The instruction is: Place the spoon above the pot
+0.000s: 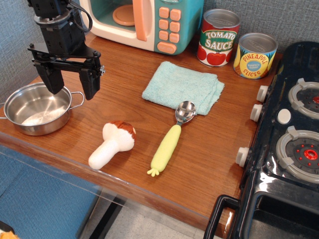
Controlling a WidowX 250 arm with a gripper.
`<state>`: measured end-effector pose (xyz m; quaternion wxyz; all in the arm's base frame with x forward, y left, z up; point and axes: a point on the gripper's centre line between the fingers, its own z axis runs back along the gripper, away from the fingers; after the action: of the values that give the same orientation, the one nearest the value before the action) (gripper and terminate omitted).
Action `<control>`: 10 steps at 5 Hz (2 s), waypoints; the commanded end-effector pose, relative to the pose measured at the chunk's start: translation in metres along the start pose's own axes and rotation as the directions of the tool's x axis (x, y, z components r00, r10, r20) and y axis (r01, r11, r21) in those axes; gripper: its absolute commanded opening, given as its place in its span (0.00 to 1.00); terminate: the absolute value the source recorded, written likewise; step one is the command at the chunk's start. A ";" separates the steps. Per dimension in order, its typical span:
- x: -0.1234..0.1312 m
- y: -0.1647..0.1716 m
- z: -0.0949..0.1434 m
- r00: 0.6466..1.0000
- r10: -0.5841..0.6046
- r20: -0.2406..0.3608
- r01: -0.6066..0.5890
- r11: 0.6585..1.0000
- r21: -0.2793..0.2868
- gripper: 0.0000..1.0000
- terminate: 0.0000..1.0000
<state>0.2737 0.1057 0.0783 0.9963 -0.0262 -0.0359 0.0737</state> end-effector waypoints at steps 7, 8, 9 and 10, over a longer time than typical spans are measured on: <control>0.016 -0.164 -0.047 0.967 -0.251 -0.038 0.253 0.966 0.062 1.00 0.00; 0.008 -0.162 -0.068 0.965 -0.249 -0.081 0.256 0.963 0.089 1.00 0.00; 0.002 -0.160 -0.083 0.968 -0.228 -0.108 0.237 0.968 0.083 1.00 0.00; 0.002 -0.160 -0.085 0.967 -0.232 -0.104 0.240 0.968 0.076 0.00 0.00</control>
<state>0.3105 -0.0540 0.0052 0.9988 0.0198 0.0123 -0.0425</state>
